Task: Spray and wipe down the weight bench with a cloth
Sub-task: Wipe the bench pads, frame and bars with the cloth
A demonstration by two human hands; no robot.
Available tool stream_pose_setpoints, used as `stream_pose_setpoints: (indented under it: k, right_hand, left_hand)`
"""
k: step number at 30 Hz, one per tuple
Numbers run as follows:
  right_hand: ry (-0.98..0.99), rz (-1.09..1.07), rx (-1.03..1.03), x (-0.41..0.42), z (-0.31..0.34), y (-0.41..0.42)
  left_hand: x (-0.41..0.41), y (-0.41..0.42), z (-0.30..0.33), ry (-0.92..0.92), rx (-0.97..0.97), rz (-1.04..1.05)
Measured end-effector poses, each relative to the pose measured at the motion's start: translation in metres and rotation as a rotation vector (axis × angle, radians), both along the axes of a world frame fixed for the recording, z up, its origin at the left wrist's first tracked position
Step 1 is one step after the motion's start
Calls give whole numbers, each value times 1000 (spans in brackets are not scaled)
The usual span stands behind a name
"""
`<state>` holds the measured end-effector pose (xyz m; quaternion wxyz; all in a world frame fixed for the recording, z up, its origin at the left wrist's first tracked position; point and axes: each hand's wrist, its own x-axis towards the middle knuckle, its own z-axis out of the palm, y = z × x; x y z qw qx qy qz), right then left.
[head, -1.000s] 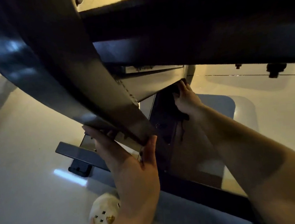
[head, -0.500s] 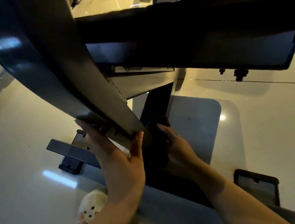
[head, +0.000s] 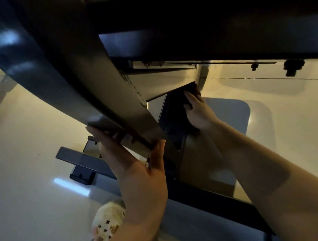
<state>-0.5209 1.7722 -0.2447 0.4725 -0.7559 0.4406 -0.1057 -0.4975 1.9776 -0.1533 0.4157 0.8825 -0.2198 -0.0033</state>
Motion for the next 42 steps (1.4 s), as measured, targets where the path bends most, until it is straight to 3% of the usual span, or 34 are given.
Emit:
stream_pose_setpoints:
  k: [5,9,16,21,24,29,36,42]
  right_hand:
    - [-97,118,33,-39,8,61]
    - [-127,46,94,-55,8,99]
    - [-132,19,-11,-29,3,46]
    - [-37,-73,89,-2,13,-14]
    - [-71,-89,83,3,12,-8]
    - [-156,-96,67,-15,6,36]
    - [-365,-127,354,-46,-10,99]
    - [-182,-49,115,-55,-3,107]
  left_hand:
    - [-4,2,11,-93,-8,-102]
    - [-7,2,14,-152,-31,-132]
    - [-4,0,11,-166,-67,-121]
    - [-2,7,8,-92,-47,-110]
    - [-3,2,9,-169,-55,-134]
    - [-5,4,6,-150,-50,-118]
    - [-7,0,18,-241,-51,-148]
    - [-7,2,21,-296,-55,-132]
